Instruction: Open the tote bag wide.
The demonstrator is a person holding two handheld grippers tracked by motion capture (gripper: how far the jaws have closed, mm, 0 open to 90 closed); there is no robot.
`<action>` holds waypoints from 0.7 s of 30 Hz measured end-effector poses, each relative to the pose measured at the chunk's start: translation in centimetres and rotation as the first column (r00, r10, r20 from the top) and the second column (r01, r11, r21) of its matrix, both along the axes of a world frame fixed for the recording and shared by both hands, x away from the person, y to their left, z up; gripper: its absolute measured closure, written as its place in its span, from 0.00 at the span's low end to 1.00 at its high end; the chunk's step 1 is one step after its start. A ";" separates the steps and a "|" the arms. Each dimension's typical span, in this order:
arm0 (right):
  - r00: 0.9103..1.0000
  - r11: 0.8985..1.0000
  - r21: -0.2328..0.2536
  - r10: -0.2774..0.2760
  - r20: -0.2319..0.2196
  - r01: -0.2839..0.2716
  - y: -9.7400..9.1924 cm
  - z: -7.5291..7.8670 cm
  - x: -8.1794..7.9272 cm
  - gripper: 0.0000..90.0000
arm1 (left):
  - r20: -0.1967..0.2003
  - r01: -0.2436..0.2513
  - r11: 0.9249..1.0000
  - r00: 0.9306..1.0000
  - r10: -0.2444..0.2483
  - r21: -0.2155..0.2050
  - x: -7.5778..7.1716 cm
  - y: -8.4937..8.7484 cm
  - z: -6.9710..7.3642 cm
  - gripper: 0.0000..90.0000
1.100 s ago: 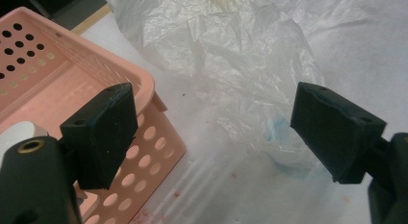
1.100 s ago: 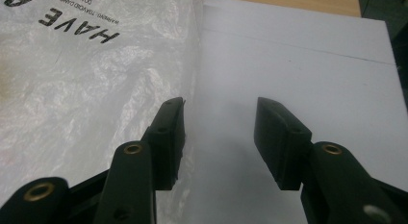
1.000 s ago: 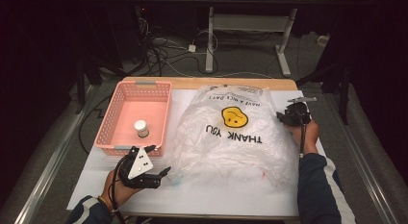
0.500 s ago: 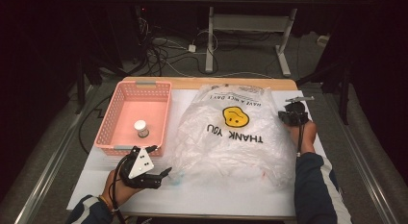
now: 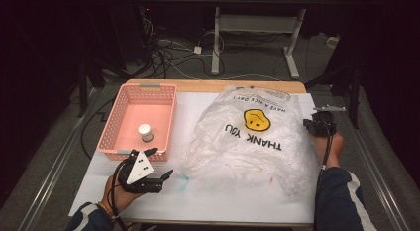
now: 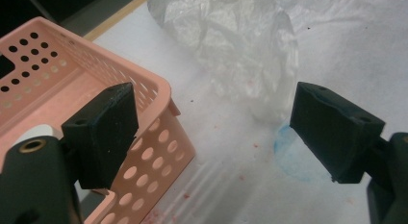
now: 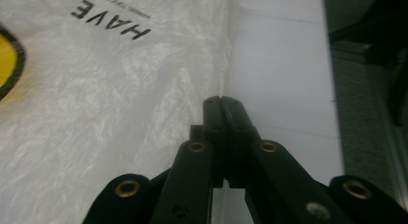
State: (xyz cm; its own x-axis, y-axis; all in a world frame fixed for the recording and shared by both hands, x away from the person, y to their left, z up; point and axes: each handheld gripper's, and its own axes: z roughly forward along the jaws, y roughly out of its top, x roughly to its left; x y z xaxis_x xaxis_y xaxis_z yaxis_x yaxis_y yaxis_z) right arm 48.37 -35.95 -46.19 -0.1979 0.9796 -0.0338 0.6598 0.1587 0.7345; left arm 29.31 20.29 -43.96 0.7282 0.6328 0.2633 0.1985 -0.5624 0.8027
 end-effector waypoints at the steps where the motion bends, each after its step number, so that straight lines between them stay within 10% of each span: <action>1: 1.000 1.000 0.000 0.000 0.000 0.000 0.0 0.0 0.0 1.00 | 0.001 0.001 1.000 1.000 -0.001 -0.001 0.0 0.0 0.0 0.18; 21: 0.979 0.979 -0.005 0.204 -0.013 -0.204 1.3 1.3 -9.1 0.98 | 0.018 0.006 1.000 1.000 -0.007 0.012 -0.1 -0.3 0.2 0.18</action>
State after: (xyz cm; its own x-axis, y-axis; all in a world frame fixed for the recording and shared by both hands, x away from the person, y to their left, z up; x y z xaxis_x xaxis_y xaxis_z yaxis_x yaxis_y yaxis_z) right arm 39.29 -34.67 -44.90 -0.3944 0.9182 -0.0366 0.6218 0.2960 0.7251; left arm 29.21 20.00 -43.71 0.7274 0.6247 0.2840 0.1803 -0.5733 0.7993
